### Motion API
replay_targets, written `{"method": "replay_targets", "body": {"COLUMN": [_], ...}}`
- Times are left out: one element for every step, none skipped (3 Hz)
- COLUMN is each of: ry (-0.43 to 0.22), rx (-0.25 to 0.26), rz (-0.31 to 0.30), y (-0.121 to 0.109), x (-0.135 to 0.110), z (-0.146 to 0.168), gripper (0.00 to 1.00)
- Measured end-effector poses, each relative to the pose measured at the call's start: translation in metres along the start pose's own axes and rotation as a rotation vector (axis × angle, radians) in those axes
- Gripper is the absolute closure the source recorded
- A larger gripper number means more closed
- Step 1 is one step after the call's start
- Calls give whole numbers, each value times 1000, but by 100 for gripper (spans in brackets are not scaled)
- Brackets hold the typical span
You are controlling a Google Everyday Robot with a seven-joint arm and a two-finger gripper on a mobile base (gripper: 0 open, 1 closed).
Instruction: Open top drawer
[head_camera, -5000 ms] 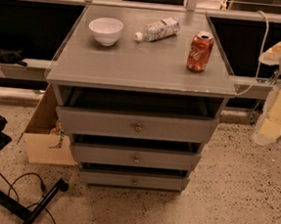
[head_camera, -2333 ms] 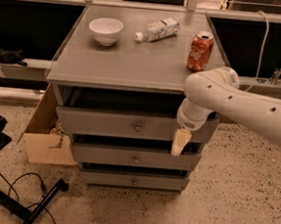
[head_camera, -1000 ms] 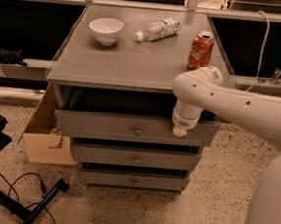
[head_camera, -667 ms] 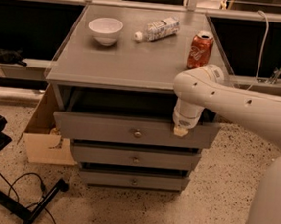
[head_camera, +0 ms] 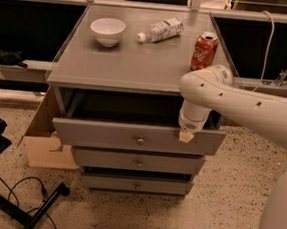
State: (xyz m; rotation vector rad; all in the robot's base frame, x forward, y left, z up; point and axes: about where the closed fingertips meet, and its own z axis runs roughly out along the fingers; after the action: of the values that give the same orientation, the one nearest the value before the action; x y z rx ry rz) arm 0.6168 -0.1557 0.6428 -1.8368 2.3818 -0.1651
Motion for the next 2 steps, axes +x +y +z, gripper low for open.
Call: {"method": "replay_targets", "body": {"ry": [0, -3], "rx": [-9, -20], "rz": [-9, -17], "y": [6, 13], "x": [6, 12], "z": [-4, -9], "gripper": [100, 100]}}
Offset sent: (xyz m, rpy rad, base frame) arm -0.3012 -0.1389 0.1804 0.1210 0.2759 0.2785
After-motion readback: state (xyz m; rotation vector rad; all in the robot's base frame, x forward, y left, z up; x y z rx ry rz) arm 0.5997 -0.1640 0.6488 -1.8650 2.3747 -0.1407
